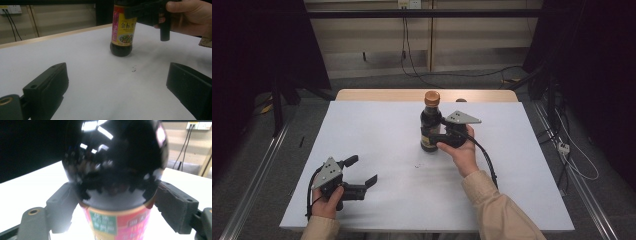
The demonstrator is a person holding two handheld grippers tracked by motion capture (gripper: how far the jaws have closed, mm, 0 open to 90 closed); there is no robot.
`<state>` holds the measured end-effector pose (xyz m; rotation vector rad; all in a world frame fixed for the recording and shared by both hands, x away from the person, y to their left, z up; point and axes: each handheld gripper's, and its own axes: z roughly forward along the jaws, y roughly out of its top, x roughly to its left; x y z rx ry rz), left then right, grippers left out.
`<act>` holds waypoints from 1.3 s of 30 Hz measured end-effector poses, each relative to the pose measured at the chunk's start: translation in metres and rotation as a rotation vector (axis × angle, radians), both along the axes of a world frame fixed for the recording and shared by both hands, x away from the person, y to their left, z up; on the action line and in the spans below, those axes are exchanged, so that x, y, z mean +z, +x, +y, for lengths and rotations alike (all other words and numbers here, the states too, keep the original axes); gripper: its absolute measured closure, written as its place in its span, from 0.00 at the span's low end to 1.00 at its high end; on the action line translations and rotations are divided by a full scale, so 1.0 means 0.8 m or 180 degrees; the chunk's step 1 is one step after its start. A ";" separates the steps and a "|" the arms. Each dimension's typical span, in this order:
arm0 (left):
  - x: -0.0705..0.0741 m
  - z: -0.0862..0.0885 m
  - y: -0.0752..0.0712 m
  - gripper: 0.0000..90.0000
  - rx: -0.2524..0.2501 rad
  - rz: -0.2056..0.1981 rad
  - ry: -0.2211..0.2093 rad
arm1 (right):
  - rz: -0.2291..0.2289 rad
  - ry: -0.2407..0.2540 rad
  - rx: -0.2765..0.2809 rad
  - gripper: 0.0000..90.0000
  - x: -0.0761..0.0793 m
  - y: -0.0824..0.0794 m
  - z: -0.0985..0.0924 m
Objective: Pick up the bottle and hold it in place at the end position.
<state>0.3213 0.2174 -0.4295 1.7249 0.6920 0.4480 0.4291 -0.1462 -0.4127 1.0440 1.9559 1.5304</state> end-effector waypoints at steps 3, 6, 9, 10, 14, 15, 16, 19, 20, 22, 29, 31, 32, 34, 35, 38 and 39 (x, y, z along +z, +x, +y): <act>0.000 0.000 0.000 0.04 0.0008 0.0013 -0.0016 | -0.0013 0.0034 -0.0101 0.23 0.002 -0.004 0.001; -0.001 0.000 0.000 0.04 -0.0005 0.0012 -0.0006 | -0.0084 0.0018 -0.0162 0.25 0.002 -0.008 0.005; -0.002 0.002 -0.001 0.04 0.0014 0.0031 -0.0022 | -0.0074 0.0024 -0.0242 0.25 -0.003 -0.007 0.013; -0.002 0.003 -0.001 0.04 0.0019 0.0033 -0.0031 | -0.0075 0.0011 -0.0290 0.24 -0.004 -0.006 0.016; -0.003 0.004 0.000 0.04 0.0012 0.0031 -0.0020 | -0.0091 0.0016 -0.0378 0.27 -0.008 -0.006 0.024; -0.004 0.004 0.000 0.04 0.0028 0.0043 -0.0019 | -0.0120 -0.0025 -0.0420 0.31 -0.008 -0.006 0.025; -0.004 0.004 0.001 0.04 0.0038 0.0046 -0.0009 | -0.0123 -0.0020 -0.0428 0.32 -0.008 -0.006 0.023; -0.005 0.004 0.004 0.04 0.0045 0.0059 -0.0037 | -0.0137 -0.0046 -0.0393 0.33 -0.008 -0.005 0.022; -0.005 0.003 0.005 0.04 0.0039 0.0058 -0.0033 | -0.0160 -0.0077 -0.0353 0.33 -0.007 -0.004 0.022; -0.005 0.000 0.006 0.04 0.0012 0.0063 -0.0016 | -0.0144 -0.0075 -0.0275 0.33 -0.007 -0.002 0.018; -0.005 -0.009 0.005 0.04 -0.0033 0.0089 0.0002 | -0.0117 -0.0077 -0.0061 0.33 -0.006 0.003 0.009; -0.005 -0.011 0.005 0.04 -0.0063 0.0081 0.0011 | -0.0116 -0.0096 -0.0061 0.33 -0.005 0.003 0.009; -0.005 -0.012 0.006 0.04 -0.0064 0.0084 0.0009 | -0.0120 -0.0094 -0.0054 0.34 -0.005 0.003 0.009; -0.004 -0.013 0.007 0.04 -0.0064 0.0103 -0.0031 | -0.0126 -0.0097 -0.0011 0.34 -0.005 0.004 0.008; -0.004 -0.014 0.007 0.04 -0.0058 0.0110 -0.0030 | -0.0123 -0.0101 0.0020 0.34 -0.005 0.004 0.007; -0.002 -0.017 0.012 0.04 -0.0063 0.0120 -0.0021 | -0.0124 -0.0095 0.0092 0.34 -0.005 0.006 0.004; -0.001 -0.019 0.014 0.04 -0.0053 0.0114 -0.0017 | -0.0135 -0.0104 0.0096 0.34 -0.006 0.005 0.004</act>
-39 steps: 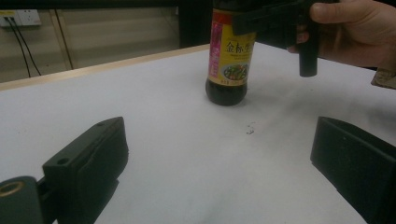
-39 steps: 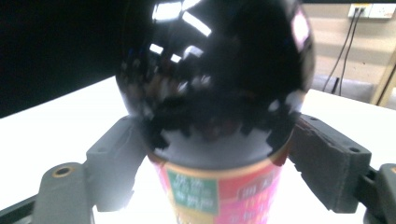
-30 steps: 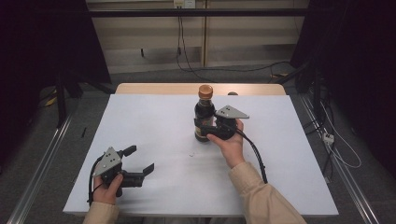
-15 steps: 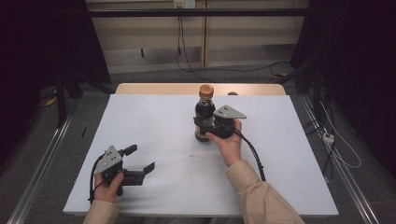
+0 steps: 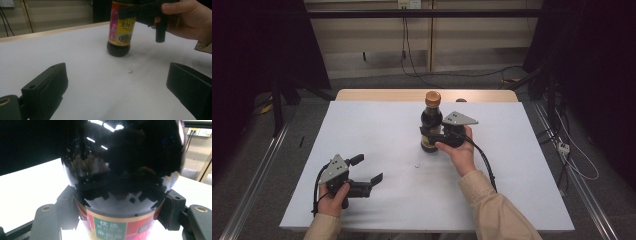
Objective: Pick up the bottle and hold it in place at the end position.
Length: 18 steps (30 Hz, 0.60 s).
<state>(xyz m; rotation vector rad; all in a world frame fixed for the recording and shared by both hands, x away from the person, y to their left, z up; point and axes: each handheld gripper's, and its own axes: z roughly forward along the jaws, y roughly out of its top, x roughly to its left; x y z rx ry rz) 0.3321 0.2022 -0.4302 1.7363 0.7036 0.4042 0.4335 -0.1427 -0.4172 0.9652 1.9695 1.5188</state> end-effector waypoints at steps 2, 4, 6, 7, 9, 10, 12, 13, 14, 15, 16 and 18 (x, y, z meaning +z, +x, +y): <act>0.002 -0.003 0.003 0.03 0.0034 -0.0007 -0.0021 | 0.0004 0.0006 -0.0008 0.34 0.000 0.000 0.001; 0.006 -0.007 0.006 0.03 0.0076 -0.0027 -0.0044 | 0.0007 0.0023 -0.0009 0.34 -0.001 0.000 0.000; 0.010 -0.009 0.009 0.03 0.0108 -0.0076 -0.0036 | -0.0001 0.0052 -0.0009 0.34 -0.002 0.000 0.000; 0.012 -0.009 0.010 0.03 0.0106 -0.0101 -0.0035 | -0.0005 0.0056 -0.0012 0.34 -0.002 0.000 0.000; 0.017 -0.010 0.013 0.03 0.0089 -0.0138 -0.0004 | -0.0006 0.0051 -0.0020 0.34 -0.002 0.000 0.001; 0.019 -0.011 0.013 0.03 0.0089 -0.0124 -0.0001 | -0.0006 0.0048 -0.0016 0.34 -0.002 0.000 0.001; 0.022 -0.013 0.017 0.03 0.0104 -0.0110 0.0006 | 0.0001 0.0063 -0.0019 0.34 -0.002 0.000 0.000; 0.023 -0.014 0.018 0.03 0.0101 -0.0080 0.0009 | -0.0004 0.0053 -0.0017 0.34 -0.002 0.000 0.000; 0.024 -0.015 0.020 0.03 0.0110 -0.0056 0.0004 | -0.0006 0.0042 -0.0014 0.34 -0.002 0.000 0.001; 0.025 -0.017 0.022 0.03 0.0108 -0.0042 0.0017 | -0.0006 0.0047 -0.0018 0.34 -0.002 -0.001 0.000; 0.026 -0.018 0.024 0.03 0.0091 -0.0005 0.0023 | -0.0006 0.0049 -0.0016 0.34 -0.002 -0.001 0.000; 0.029 -0.021 0.028 0.03 0.0062 0.0027 0.0023 | 0.0000 0.0051 -0.0013 0.34 -0.002 -0.001 0.000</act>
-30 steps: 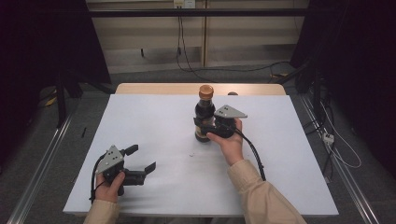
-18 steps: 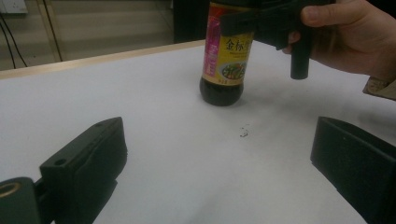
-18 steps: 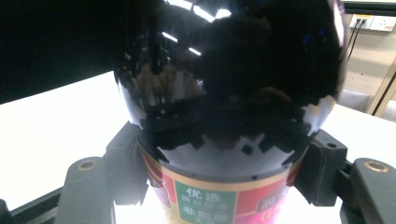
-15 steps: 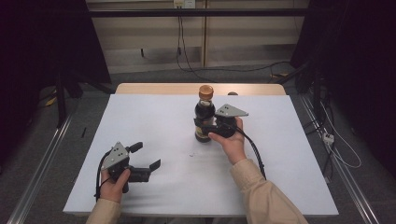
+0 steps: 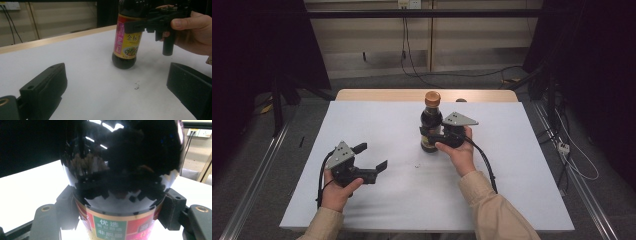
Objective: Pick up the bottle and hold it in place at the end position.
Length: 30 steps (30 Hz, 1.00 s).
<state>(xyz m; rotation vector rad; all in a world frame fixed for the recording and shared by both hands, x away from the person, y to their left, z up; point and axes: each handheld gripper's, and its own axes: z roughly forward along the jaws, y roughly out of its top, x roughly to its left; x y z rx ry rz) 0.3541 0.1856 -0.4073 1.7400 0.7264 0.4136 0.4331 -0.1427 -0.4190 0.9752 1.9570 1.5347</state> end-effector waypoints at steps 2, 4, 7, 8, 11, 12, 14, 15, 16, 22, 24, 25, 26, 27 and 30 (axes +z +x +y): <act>0.003 -0.003 0.003 0.03 -0.0022 0.0028 0.0008 | -0.0007 -0.0010 0.0008 0.34 0.000 0.000 0.000; 0.006 -0.006 0.006 0.03 -0.0066 0.0076 -0.0015 | -0.0005 -0.0001 0.0014 0.34 0.000 0.001 0.000; 0.010 -0.009 0.008 0.03 -0.0096 0.0088 -0.0023 | -0.0011 -0.0006 0.0013 0.34 0.000 0.001 0.000; 0.012 -0.010 0.009 0.03 -0.0112 0.0070 -0.0012 | -0.0013 -0.0010 0.0015 0.34 0.000 0.001 0.000; 0.018 -0.013 0.011 0.03 -0.0177 0.0025 0.0050 | -0.0008 -0.0006 0.0026 0.34 0.000 0.001 -0.001; 0.019 -0.014 0.012 0.03 -0.0178 0.0020 0.0036 | -0.0006 -0.0006 0.0029 0.34 0.000 0.001 -0.001; 0.021 -0.016 0.015 0.03 -0.0185 0.0047 0.0038 | -0.0011 -0.0009 0.0040 0.34 0.000 0.001 -0.001; 0.022 -0.017 0.016 0.03 -0.0168 0.0051 0.0045 | -0.0011 -0.0010 0.0044 0.34 0.000 0.001 -0.001; 0.023 -0.018 0.018 0.03 -0.0166 0.0046 0.0044 | -0.0010 -0.0012 0.0047 0.34 0.000 0.001 -0.001; 0.028 -0.025 0.024 0.04 -0.0230 0.0062 0.0021 | -0.0005 -0.0013 0.0059 0.34 0.000 0.002 -0.002; 0.029 -0.028 0.026 0.04 -0.0267 0.0083 0.0023 | -0.0004 -0.0010 0.0064 0.34 0.000 0.002 -0.002; 0.030 -0.030 0.026 0.04 -0.0277 0.0093 0.0014 | -0.0008 -0.0011 0.0061 0.34 0.000 0.002 -0.002; 0.031 -0.031 0.026 0.04 -0.0285 0.0098 0.0016 | -0.0011 -0.0011 0.0056 0.34 0.000 0.001 -0.002; 0.031 -0.032 0.027 0.04 -0.0317 0.0095 0.0024 | -0.0014 -0.0013 0.0055 0.34 0.000 0.001 -0.002; 0.035 -0.034 0.027 0.04 -0.0335 0.0103 0.0026 | -0.0011 -0.0016 0.0059 0.34 0.000 0.002 -0.002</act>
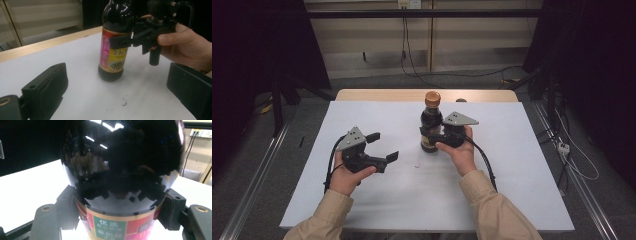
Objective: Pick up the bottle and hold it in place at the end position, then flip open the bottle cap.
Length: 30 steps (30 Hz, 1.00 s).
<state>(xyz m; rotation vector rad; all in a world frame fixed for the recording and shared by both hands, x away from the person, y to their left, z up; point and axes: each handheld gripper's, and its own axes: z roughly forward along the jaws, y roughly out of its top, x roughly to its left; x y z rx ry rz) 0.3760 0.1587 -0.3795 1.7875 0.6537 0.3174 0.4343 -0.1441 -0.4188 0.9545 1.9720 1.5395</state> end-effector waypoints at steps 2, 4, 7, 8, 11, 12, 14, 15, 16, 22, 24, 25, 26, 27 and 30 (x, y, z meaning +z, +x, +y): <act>0.002 0.000 0.001 0.04 -0.0009 -0.0003 -0.0015 | 0.0012 0.0003 0.0002 0.34 0.000 0.000 0.000; 0.003 0.000 0.002 0.04 -0.0020 0.0003 -0.0011 | 0.0004 -0.0001 0.0001 0.34 0.000 0.000 0.000; 0.005 -0.002 0.003 0.04 -0.0028 0.0002 -0.0006 | 0.0003 0.0001 -0.0001 0.34 0.000 0.000 0.000; 0.006 -0.002 0.003 0.04 -0.0039 0.0005 -0.0006 | 0.0004 0.0003 -0.0002 0.34 0.000 0.000 0.000; 0.009 -0.004 0.005 0.04 -0.0046 0.0013 -0.0010 | -0.0003 0.0004 -0.0001 0.34 0.000 0.000 0.000; 0.010 -0.005 0.006 0.04 -0.0060 0.0021 -0.0004 | -0.0004 0.0002 0.0001 0.34 0.000 0.000 0.000; 0.012 -0.007 0.006 0.04 -0.0089 0.0038 -0.0007 | 0.0001 0.0001 0.0001 0.34 0.000 0.000 0.000; 0.013 -0.007 0.006 0.04 -0.0103 0.0037 0.0001 | 0.0003 0.0000 0.0000 0.34 0.000 0.000 0.000; 0.014 -0.008 0.006 0.04 -0.0106 0.0035 -0.0003 | 0.0000 0.0000 -0.0001 0.34 0.000 0.000 0.000; 0.018 -0.011 0.010 0.05 -0.0122 0.0063 0.0006 | -0.0004 0.0005 0.0007 0.34 -0.001 0.001 0.000; 0.018 -0.013 0.013 0.05 -0.0117 0.0068 0.0010 | -0.0003 0.0006 0.0008 0.34 -0.001 0.000 0.000; 0.019 -0.014 0.014 0.05 -0.0112 0.0082 0.0005 | -0.0002 0.0008 0.0010 0.34 -0.001 0.000 0.000; 0.019 -0.014 0.016 0.06 -0.0145 0.0104 0.0017 | 0.0007 0.0005 0.0010 0.34 0.000 0.000 0.000; 0.020 -0.015 0.016 0.07 -0.0152 0.0118 0.0025 | 0.0018 -0.0006 0.0017 0.34 0.000 0.001 0.000; 0.023 -0.016 0.018 0.07 -0.0165 0.0092 0.0042 | 0.0016 0.0009 0.0016 0.34 0.000 0.001 -0.001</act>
